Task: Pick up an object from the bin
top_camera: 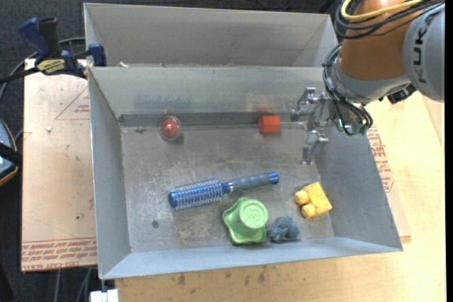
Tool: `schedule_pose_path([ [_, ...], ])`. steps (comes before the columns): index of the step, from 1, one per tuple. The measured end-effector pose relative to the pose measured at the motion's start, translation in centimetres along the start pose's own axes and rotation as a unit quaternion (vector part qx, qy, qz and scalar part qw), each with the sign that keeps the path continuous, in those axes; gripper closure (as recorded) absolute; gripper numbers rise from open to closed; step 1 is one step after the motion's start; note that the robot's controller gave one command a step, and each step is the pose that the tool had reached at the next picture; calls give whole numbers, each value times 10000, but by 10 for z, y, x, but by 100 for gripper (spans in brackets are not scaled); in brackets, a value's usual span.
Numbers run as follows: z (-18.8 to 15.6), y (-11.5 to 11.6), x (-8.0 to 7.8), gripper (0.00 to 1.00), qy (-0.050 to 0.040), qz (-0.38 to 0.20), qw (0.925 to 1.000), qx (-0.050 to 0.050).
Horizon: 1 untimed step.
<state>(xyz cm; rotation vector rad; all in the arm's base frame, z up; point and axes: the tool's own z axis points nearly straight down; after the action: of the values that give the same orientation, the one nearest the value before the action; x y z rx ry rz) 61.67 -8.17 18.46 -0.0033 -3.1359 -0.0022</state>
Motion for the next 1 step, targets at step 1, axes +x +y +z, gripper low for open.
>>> schedule_pose_path([
  [1,99,38,60,0,24,2,10000,-10],
])
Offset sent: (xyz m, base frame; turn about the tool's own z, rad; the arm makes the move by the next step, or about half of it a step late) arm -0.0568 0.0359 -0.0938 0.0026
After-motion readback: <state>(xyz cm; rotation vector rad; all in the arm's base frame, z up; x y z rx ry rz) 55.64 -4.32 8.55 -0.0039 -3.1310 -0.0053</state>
